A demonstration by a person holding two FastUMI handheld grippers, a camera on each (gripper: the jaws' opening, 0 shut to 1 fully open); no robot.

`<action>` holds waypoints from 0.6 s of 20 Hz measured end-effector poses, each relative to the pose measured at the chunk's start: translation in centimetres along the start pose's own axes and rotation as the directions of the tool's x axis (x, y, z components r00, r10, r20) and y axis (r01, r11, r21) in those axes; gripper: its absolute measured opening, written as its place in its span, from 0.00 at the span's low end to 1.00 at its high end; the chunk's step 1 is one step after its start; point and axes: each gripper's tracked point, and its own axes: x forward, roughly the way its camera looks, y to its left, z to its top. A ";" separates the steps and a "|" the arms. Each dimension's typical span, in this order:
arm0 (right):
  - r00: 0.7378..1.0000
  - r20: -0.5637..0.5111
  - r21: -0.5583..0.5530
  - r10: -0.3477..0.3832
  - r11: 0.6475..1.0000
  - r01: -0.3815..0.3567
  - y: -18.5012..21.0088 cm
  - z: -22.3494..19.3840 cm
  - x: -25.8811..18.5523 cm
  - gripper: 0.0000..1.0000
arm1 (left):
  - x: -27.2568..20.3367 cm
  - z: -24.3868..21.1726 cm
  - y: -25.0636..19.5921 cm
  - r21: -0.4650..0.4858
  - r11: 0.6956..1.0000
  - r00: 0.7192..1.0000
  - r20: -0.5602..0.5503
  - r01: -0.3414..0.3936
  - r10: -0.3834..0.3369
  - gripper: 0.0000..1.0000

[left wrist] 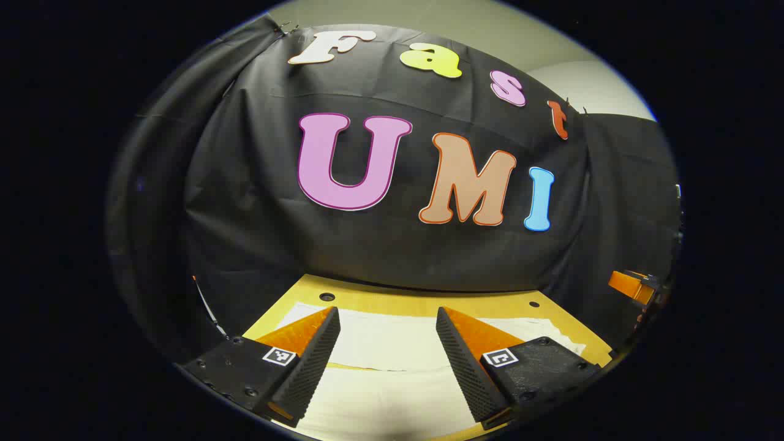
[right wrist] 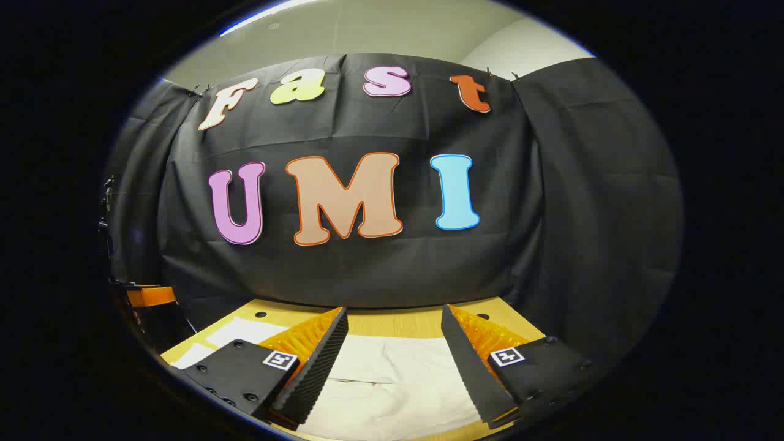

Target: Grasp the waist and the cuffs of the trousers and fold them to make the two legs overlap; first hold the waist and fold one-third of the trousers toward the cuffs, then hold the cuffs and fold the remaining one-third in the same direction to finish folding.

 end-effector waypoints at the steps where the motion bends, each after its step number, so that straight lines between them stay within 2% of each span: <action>1: 1.000 -0.003 0.001 0.002 1.000 -0.002 0.1 0.0 0.0 0.98 | 0.0 0.0 0.2 0.003 1.000 1.000 -0.002 -0.004 0.004 0.94; 10: 0.999 -0.022 -0.024 0.029 0.999 -0.029 1.5 -0.4 -0.4 0.98 | -0.4 -1.2 2.3 0.034 0.999 0.999 -0.024 -0.035 0.035 0.92; 11: 0.999 -0.025 -0.030 0.030 0.999 -0.031 1.5 -0.4 -0.3 0.96 | -0.3 -1.4 2.5 0.031 0.999 0.999 -0.029 -0.038 0.039 0.97; 12: 0.999 -0.024 -0.034 0.034 0.999 -0.035 1.7 -0.5 -0.5 0.98 | -0.3 -1.7 2.8 0.031 0.999 0.998 -0.034 -0.043 0.044 0.95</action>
